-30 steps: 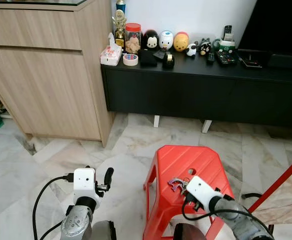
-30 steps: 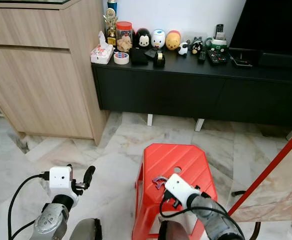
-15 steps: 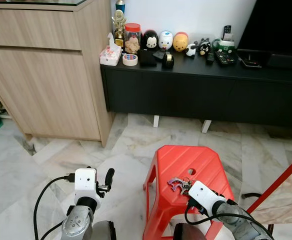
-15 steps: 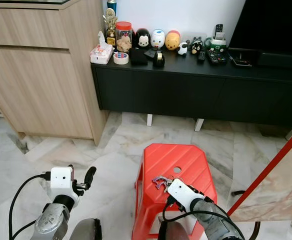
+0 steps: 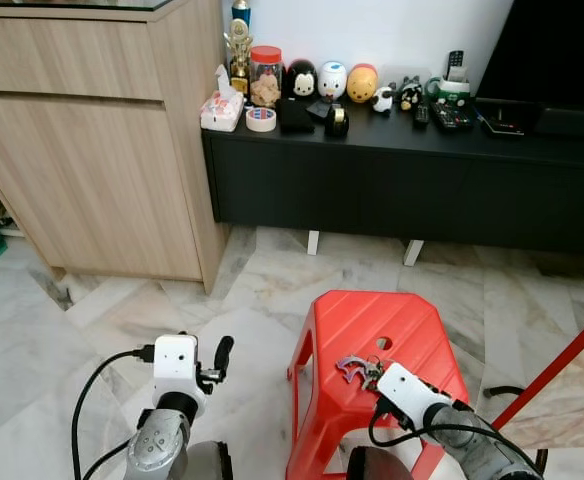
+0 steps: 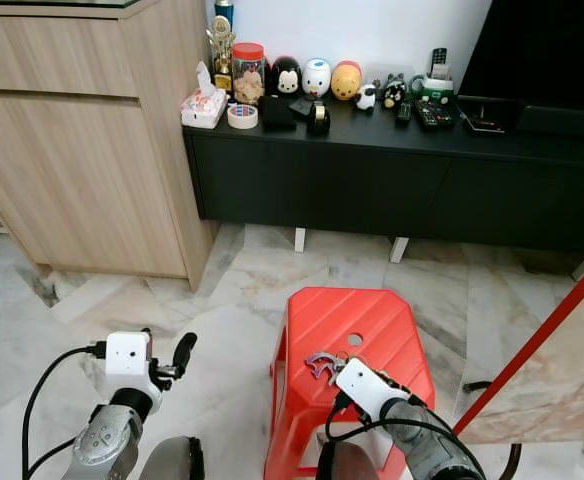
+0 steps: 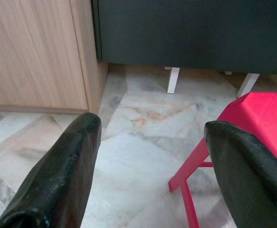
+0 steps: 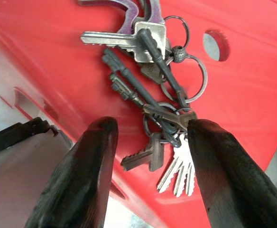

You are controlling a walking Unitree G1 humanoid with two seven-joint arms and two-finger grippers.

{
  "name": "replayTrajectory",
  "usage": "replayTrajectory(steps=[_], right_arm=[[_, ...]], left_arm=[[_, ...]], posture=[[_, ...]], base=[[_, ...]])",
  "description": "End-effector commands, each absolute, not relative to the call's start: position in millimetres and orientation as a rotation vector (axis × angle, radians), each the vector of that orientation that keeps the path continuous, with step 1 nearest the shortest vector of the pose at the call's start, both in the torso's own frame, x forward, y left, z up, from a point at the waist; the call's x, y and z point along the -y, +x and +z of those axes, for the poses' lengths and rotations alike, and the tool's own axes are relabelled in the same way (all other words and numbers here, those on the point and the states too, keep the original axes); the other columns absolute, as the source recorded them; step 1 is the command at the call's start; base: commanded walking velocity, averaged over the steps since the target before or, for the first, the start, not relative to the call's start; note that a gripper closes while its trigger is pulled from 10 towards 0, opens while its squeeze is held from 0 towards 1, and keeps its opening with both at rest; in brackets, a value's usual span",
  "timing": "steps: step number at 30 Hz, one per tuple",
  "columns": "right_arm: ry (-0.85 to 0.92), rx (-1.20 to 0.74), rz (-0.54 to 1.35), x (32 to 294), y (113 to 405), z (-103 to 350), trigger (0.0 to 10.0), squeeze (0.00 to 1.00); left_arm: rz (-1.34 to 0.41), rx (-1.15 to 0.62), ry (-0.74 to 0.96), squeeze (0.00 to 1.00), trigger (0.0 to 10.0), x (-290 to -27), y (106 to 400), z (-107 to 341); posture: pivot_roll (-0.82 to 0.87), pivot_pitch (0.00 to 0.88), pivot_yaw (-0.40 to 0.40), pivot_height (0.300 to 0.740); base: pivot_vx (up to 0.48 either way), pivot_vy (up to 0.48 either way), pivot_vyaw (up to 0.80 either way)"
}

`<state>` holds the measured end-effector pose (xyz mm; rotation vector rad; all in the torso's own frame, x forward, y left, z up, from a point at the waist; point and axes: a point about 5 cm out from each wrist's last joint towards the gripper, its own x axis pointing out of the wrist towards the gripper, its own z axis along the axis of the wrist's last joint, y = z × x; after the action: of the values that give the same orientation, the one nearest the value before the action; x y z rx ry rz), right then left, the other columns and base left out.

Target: Hang keys on a hook

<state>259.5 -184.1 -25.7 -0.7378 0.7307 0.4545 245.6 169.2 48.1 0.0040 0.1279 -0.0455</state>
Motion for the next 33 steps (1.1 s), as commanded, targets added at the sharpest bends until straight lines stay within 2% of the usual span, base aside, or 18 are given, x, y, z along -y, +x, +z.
replayTrajectory(steps=[1, 3, 4, 5, 6, 33], right_arm=[[-0.743, -0.725, 0.441, 185.8, 263.0, -24.0, 10.0, 0.0], [-0.743, -0.725, 0.442, 185.7, 263.3, -24.1, 10.0, 0.0], [-0.744, -0.725, 0.442, 185.5, 263.6, -24.2, 8.5, 0.0], [-0.744, -0.725, 0.441, 185.3, 264.1, -24.0, 6.4, 0.0], [-0.744, -0.724, 0.441, 185.0, 264.9, -23.8, 0.0, 0.0], [-0.753, -0.74, 0.449, 183.9, 263.2, -27.9, 0.0, 0.0]], left_arm=[[-0.053, -0.143, 0.007, 0.0, 10.0, -168.0, 246.6, 46.0], [-0.053, -0.143, 0.007, 0.0, 10.0, -168.0, 246.6, 46.0], [-0.054, -0.143, 0.007, 0.0, 10.0, -168.0, 246.5, 46.0], [-0.054, -0.143, 0.006, 0.0, 10.0, -167.9, 246.7, 46.1], [-0.055, -0.144, 0.006, 0.0, 10.0, -167.8, 246.8, 46.1], [-0.05, -0.154, 0.016, 0.0, 10.0, -171.2, 246.5, 45.3]], posture=[[0.09, 0.0, -0.083, 0.603], [0.09, 0.0, -0.083, 0.603], [0.09, 0.0, -0.083, 0.603], [0.09, 0.0, -0.081, 0.603], [0.09, 0.0, -0.081, 0.603], [0.1, 0.0, -0.077, 0.603]], base=[[0.0, 0.0, 0.0], [0.0, 0.0, 0.0], [0.0, 0.0, 0.0], [0.0, 0.0, 0.0], [0.0, 0.0, 0.0], [0.0, 0.0, 0.0]])
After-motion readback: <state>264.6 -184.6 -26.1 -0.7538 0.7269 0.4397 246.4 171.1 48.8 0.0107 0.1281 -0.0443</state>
